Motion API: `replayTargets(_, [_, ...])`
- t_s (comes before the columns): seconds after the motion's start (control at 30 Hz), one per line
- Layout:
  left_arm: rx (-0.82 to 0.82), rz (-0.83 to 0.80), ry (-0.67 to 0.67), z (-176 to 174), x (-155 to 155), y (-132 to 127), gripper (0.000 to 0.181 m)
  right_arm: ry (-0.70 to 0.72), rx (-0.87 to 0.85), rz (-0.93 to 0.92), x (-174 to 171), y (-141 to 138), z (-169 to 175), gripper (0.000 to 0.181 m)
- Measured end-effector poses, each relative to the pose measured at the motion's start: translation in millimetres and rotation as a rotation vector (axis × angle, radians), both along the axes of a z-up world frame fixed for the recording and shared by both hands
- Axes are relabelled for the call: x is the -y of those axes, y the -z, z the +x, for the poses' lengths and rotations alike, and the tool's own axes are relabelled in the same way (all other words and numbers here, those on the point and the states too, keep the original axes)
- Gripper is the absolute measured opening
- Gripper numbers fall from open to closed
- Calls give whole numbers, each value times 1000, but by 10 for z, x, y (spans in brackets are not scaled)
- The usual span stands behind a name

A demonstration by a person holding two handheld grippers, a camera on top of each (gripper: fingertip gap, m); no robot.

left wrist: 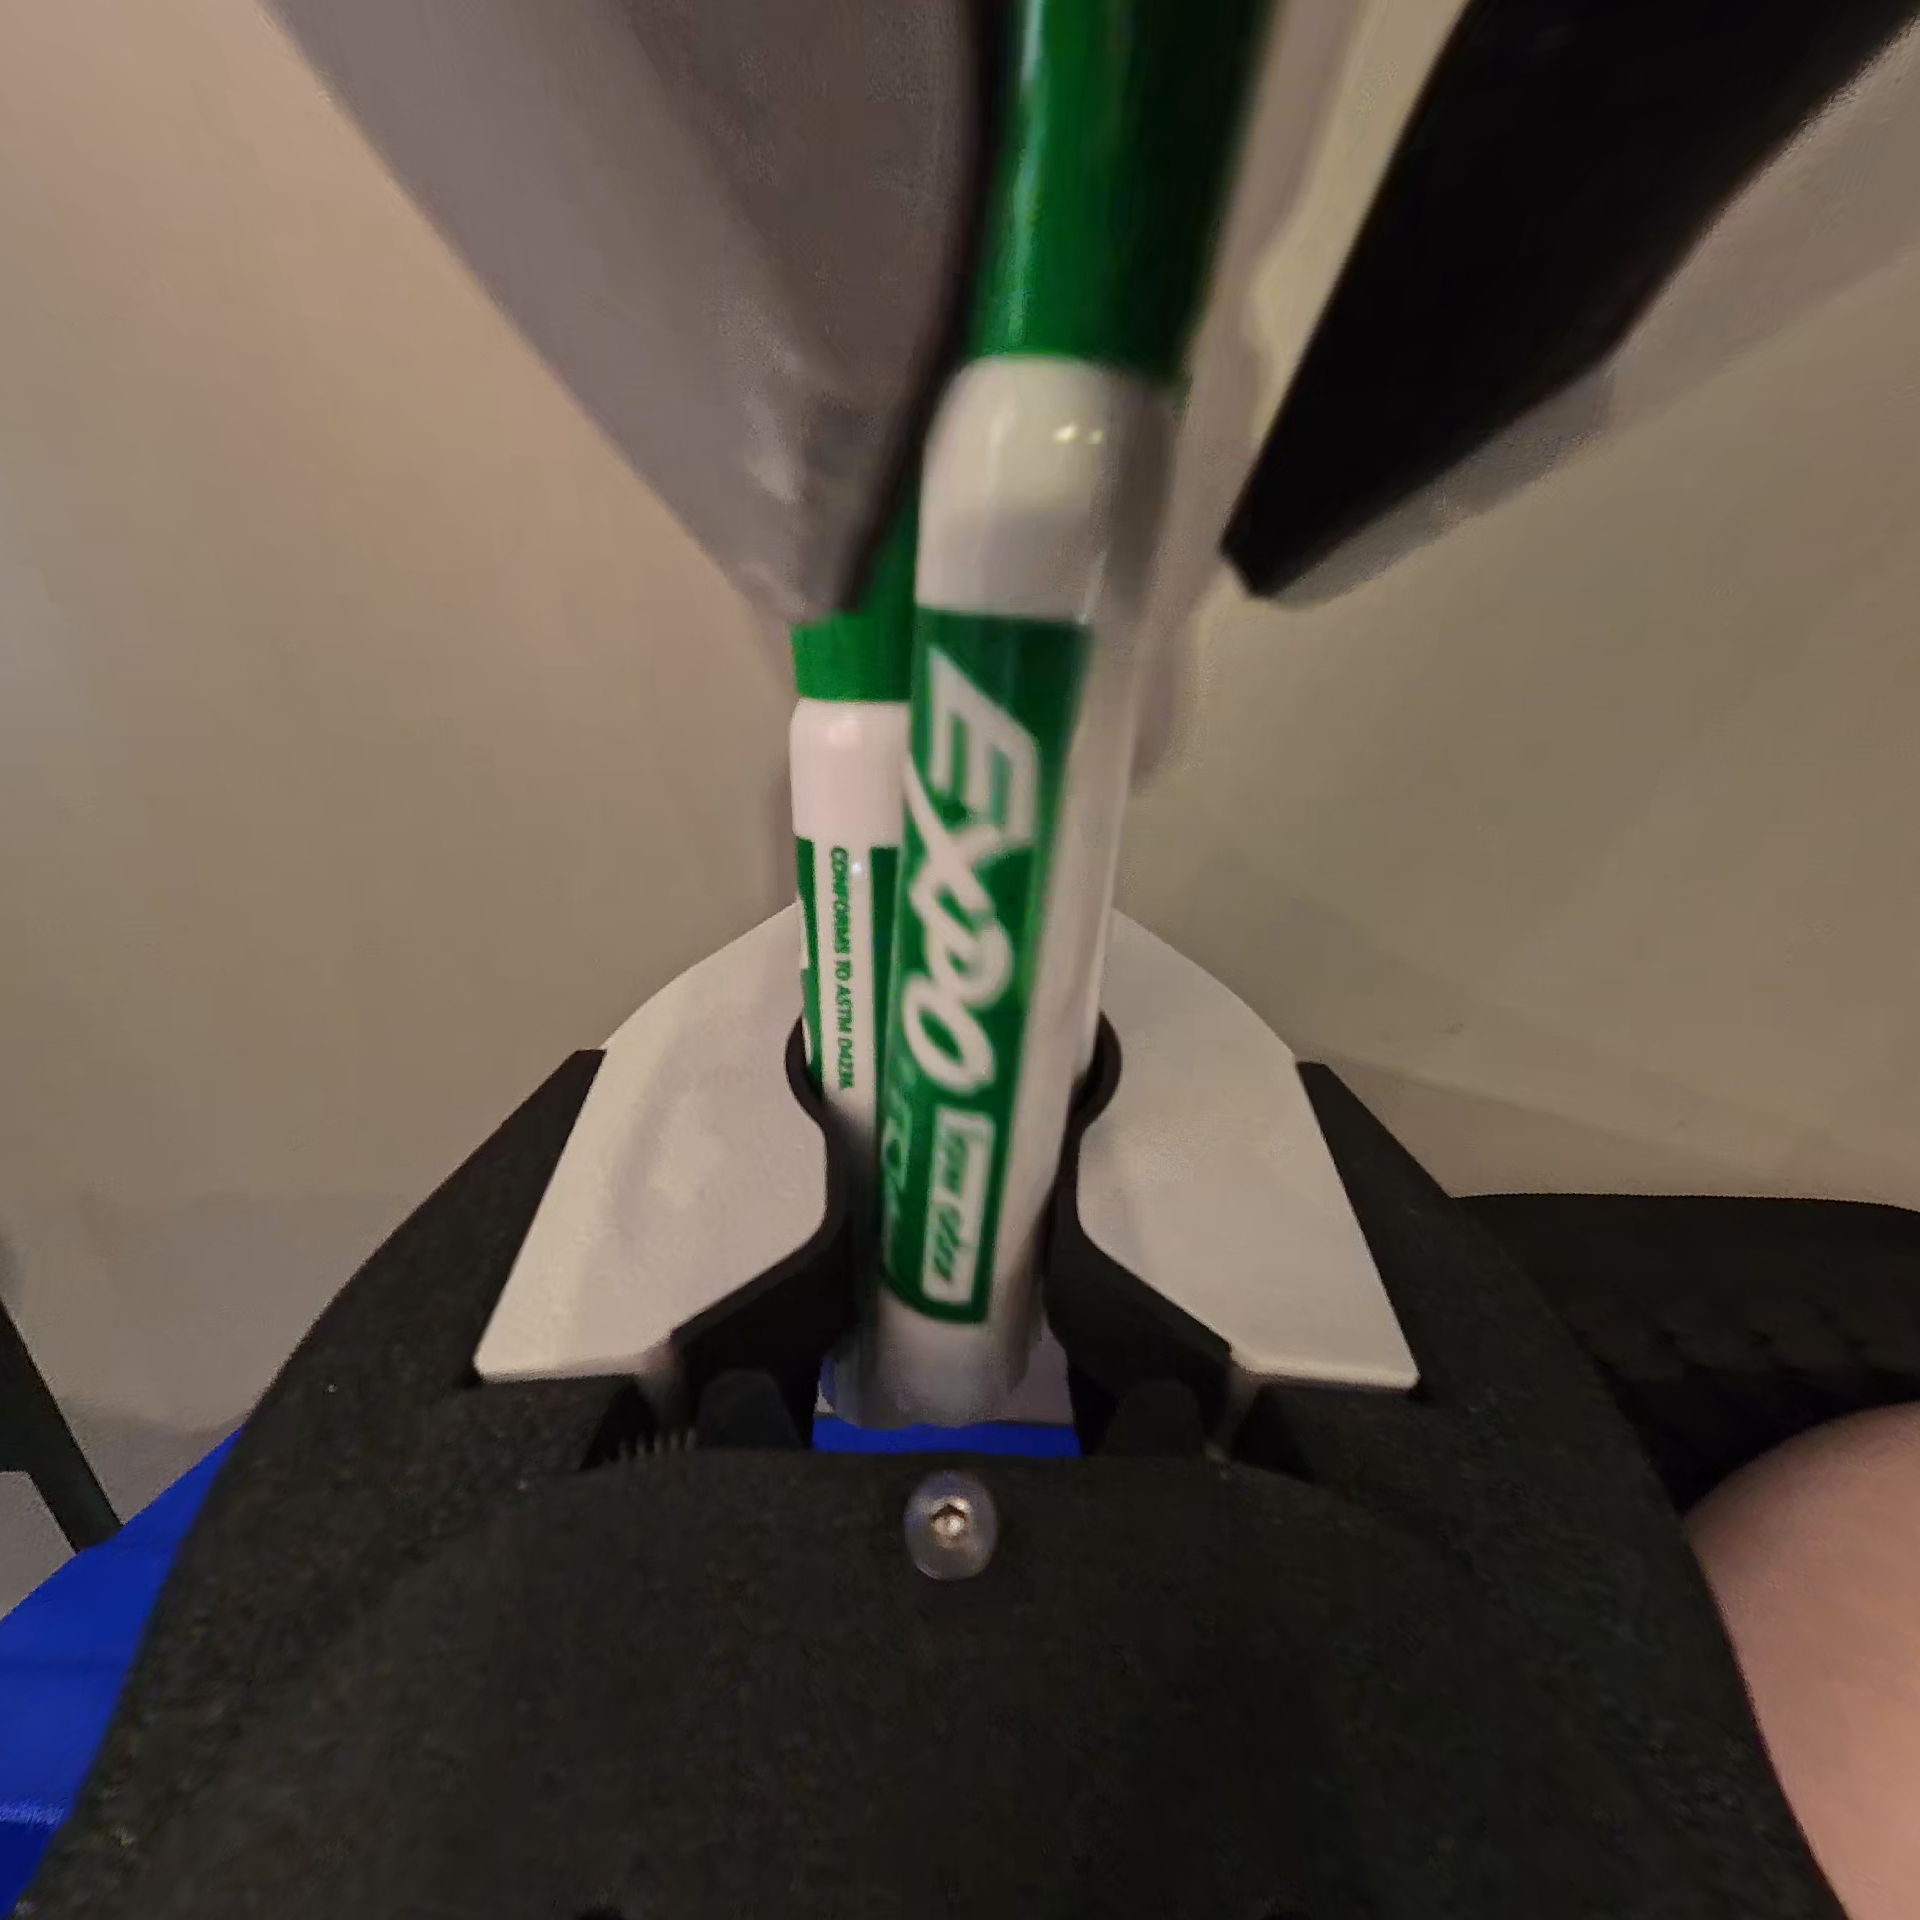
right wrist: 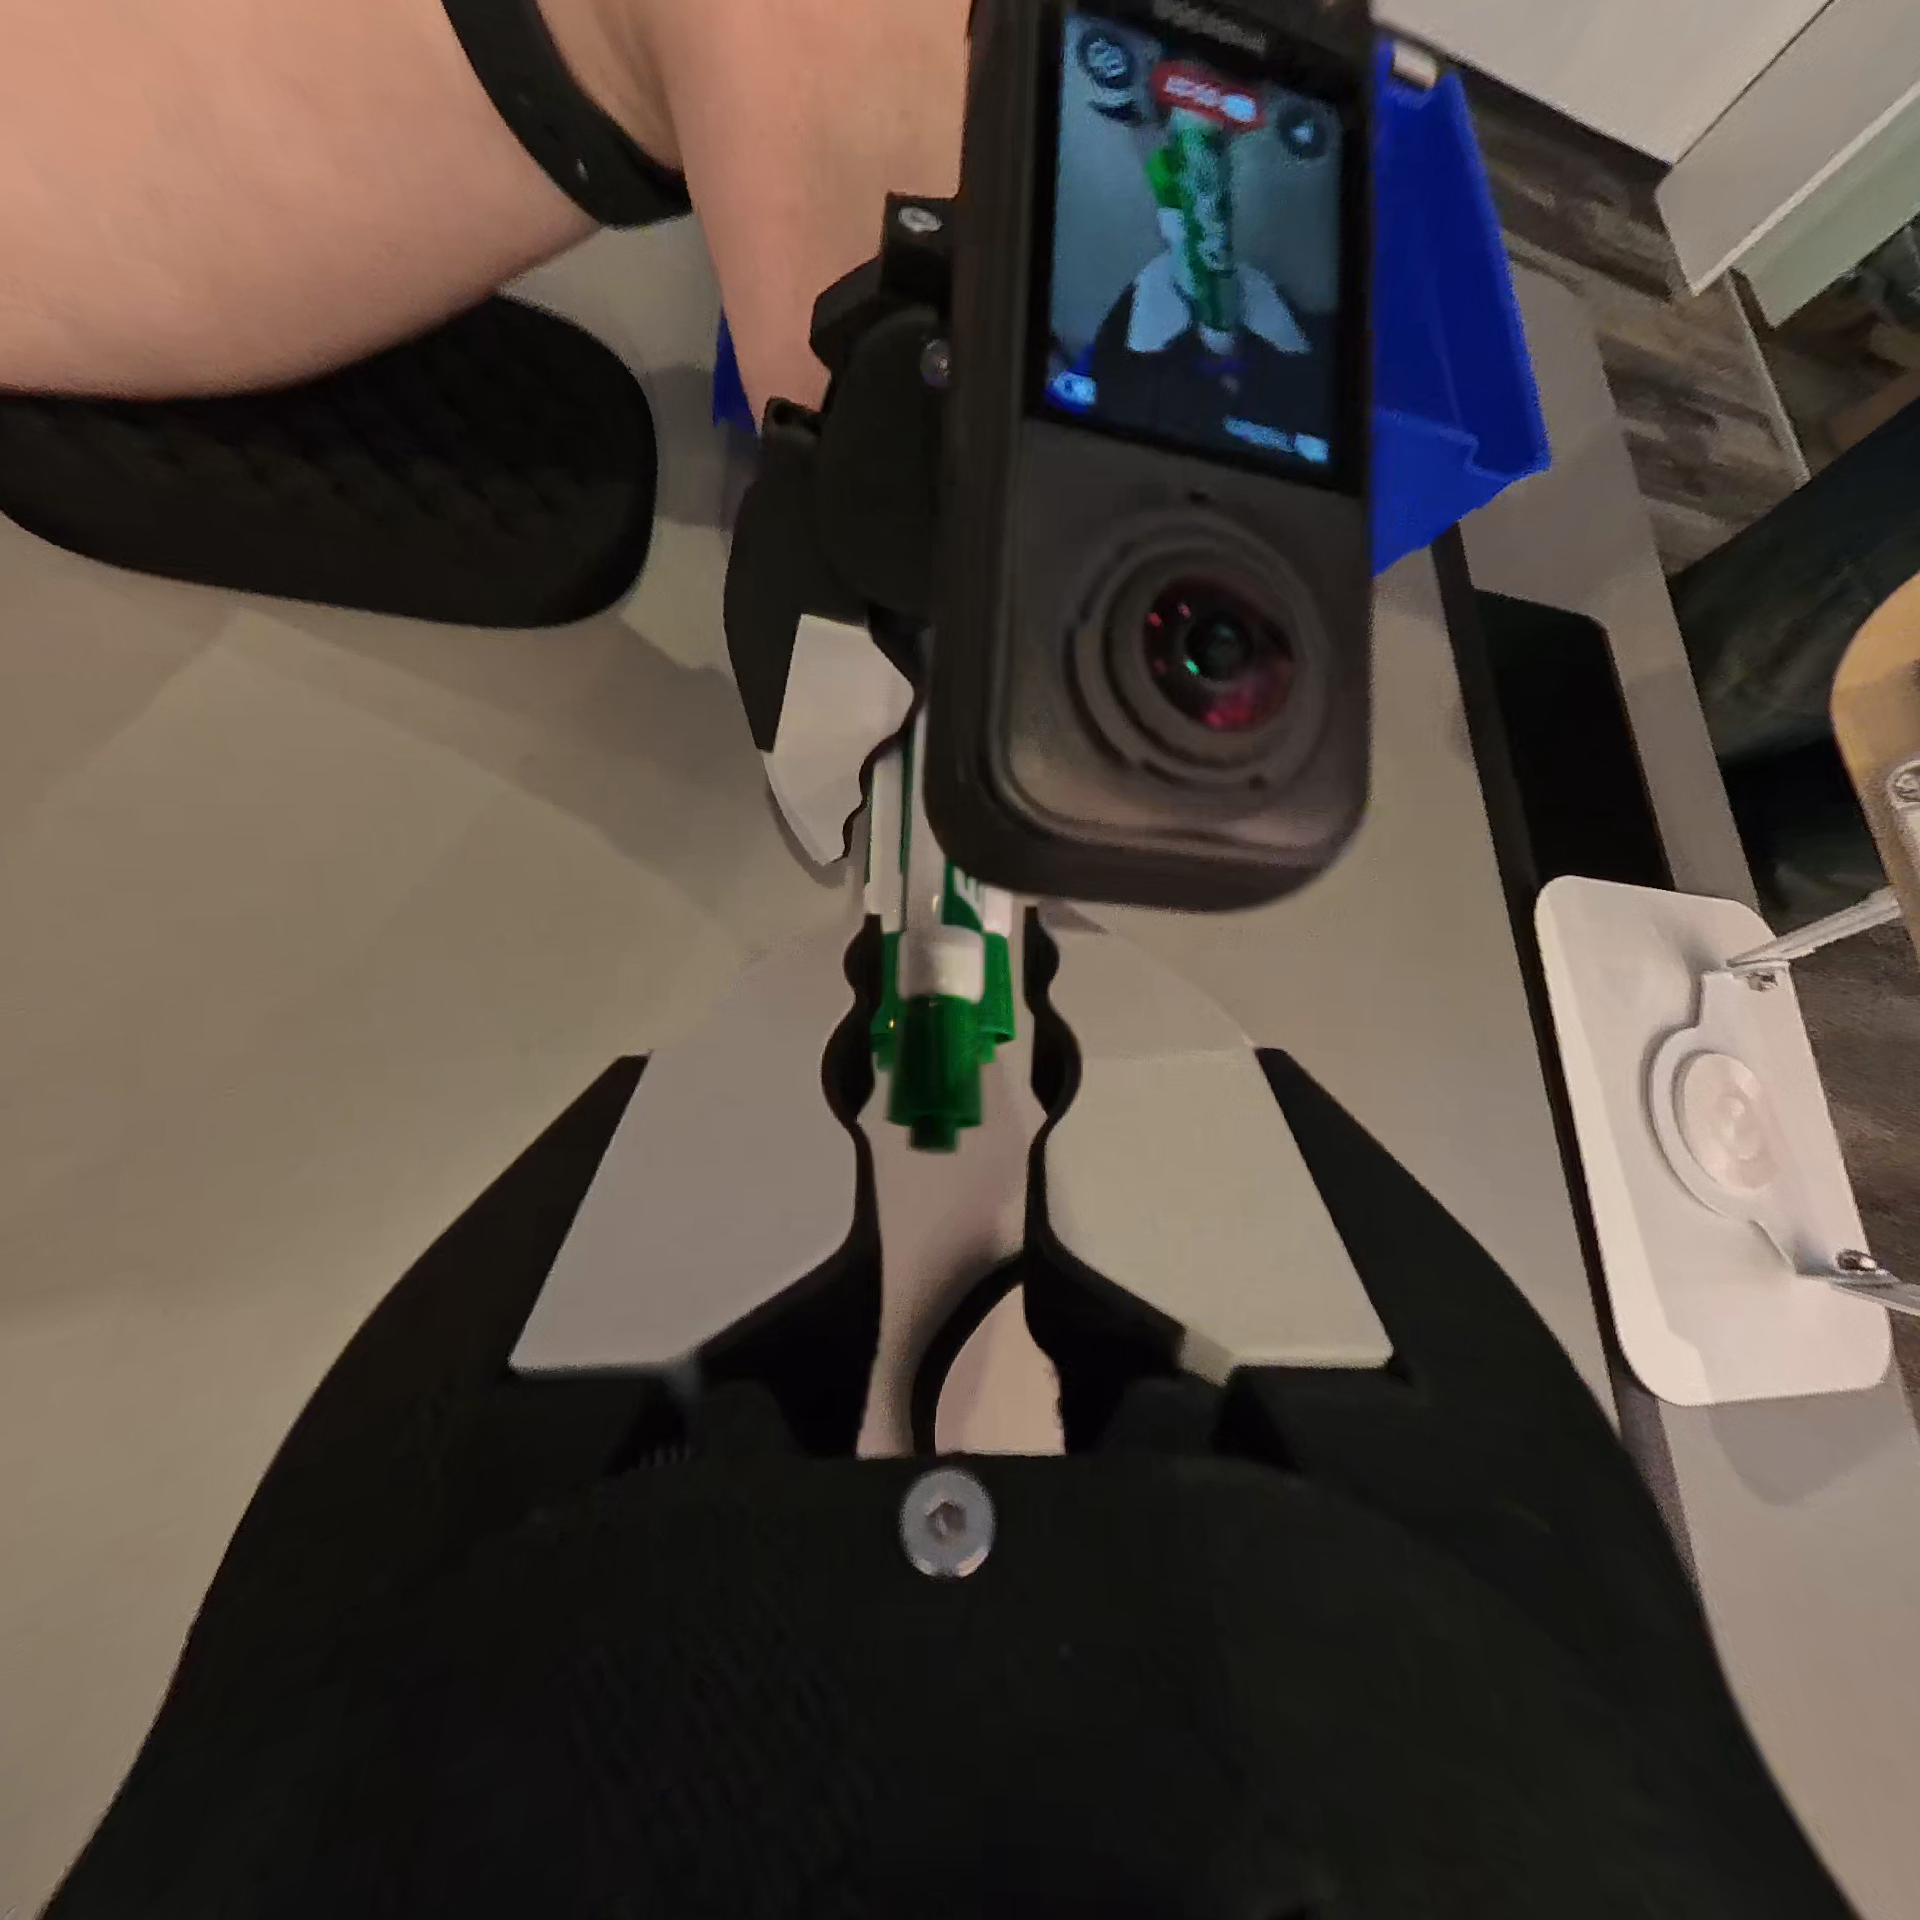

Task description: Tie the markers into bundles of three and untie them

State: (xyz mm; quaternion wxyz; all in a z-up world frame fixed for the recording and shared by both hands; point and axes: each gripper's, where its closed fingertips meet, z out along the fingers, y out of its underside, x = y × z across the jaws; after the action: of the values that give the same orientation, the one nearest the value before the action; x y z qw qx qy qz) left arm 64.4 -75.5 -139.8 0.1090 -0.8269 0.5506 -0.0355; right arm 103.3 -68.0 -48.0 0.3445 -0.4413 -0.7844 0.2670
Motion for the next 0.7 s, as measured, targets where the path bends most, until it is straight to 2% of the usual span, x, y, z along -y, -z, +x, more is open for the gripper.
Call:
replayTargets(0.03, [8,3,-2,-6,1,-19,42,-8,-21,-25,-5,-46,10,30])
replayTargets(0.1, [26,14,-12,-25,-6,-62,42,-29,-55,-82,-35,-129,67,32])
replayTargets(0.23, [50,38,-25,-65,-5,-144,42,-11,-59,-199,-234,-109,185,30])
replayTargets(0.37, [53,50,-26,-73,2,-183,42,-51,-89,-390,-188,-99,137,26])
replayTargets(0.7, [19,34,-18,-63,21,-149,42,-51,-66,-433,-131,22,32,20])
